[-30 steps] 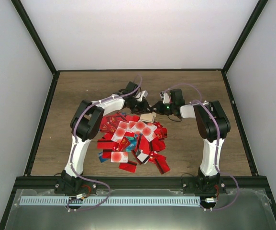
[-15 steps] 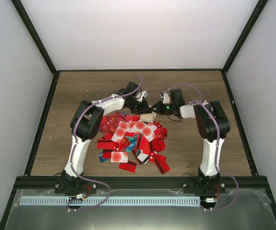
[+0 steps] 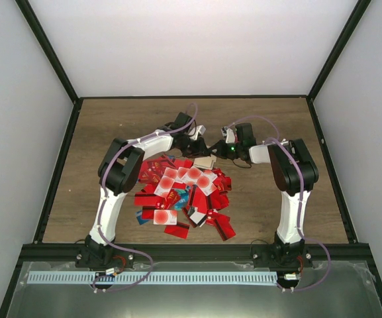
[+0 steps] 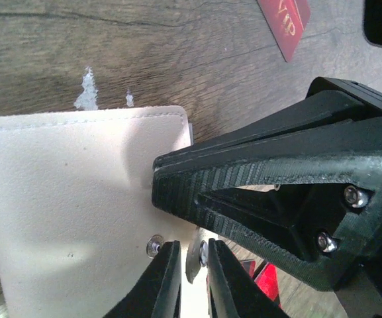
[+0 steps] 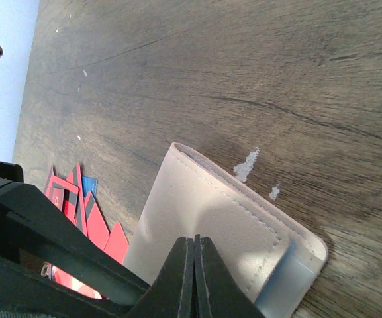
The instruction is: Put the credit cards into the card holder
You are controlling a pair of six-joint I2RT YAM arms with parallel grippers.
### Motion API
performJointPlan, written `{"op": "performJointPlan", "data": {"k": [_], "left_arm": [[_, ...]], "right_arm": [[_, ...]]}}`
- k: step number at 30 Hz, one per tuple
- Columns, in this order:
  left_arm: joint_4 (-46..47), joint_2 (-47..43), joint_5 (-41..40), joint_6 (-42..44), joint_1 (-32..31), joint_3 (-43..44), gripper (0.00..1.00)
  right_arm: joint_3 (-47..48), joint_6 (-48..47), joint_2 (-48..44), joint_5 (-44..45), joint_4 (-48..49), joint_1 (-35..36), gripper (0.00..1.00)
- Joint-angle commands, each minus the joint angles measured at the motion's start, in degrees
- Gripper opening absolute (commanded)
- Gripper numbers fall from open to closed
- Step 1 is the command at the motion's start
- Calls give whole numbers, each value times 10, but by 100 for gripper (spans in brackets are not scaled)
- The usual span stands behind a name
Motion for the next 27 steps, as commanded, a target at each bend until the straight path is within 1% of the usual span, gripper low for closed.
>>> {"op": "performJointPlan", "data": {"k": [1,4,6,8,12,16,23,27], "left_arm": [[-3,16,7,2,-4,18,17],[-5,17,8,3,-4,18,19],[-6,18,9,4,-4,19,19],[-7,18,9,5,-4,19,15],[-8,18,6,7,-4,21,4],[-16,18,-2,11,-4,29,4],[-71,34,-31,41,-4,80,4],[-86,39,-44,49,-3,89,4]], "right_arm": [[3,0,19,13,-22,-5,1],[4,0,19,13,-23,-5,1],[4,0,20,13,-23,-6,1],[4,1,20,12,-23,-7,1],[4,2,23,11,-24,-8,1],[5,2,24,11,-25,-8,1],[10,2,31,7,-30,-8,1],[12,2,33,7,-31,-8,1]]}}
